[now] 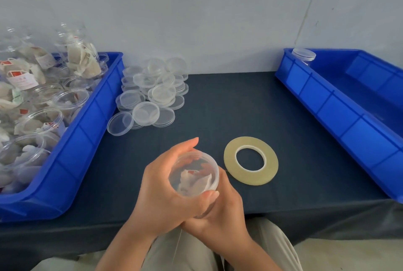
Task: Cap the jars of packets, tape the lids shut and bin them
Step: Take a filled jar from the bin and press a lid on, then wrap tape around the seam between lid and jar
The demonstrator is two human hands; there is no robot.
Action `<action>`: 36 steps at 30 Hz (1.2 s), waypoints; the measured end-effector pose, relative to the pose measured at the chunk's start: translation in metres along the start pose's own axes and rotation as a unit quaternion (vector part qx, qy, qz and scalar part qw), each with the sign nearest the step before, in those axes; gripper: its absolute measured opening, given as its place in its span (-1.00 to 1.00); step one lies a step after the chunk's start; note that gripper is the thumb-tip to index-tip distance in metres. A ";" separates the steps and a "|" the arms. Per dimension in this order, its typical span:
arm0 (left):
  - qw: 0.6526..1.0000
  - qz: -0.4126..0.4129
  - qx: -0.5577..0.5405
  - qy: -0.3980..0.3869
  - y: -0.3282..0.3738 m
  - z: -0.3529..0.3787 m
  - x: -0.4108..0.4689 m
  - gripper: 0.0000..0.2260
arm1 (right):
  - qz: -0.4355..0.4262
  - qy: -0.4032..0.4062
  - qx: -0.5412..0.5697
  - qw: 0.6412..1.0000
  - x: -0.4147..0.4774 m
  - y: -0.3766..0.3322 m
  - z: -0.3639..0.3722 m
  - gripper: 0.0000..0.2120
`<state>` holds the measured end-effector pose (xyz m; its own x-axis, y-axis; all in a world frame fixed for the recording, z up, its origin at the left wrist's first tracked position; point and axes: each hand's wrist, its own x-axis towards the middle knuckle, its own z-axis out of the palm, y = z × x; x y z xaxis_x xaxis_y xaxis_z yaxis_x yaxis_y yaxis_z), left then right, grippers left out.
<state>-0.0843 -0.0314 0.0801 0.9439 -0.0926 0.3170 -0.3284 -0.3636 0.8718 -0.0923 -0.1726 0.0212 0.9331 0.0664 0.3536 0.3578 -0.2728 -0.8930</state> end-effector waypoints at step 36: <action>0.988 0.085 0.113 0.061 0.014 0.040 0.008 -0.68 | 0.048 -0.007 -0.169 0.984 0.008 -0.008 -0.096 -0.67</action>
<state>-0.0803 -0.0745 0.0794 0.8602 -0.0617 0.5062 -0.4520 -0.5521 0.7007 -0.0912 -0.2625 0.0577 0.9631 0.0385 0.2663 0.2383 -0.5818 -0.7777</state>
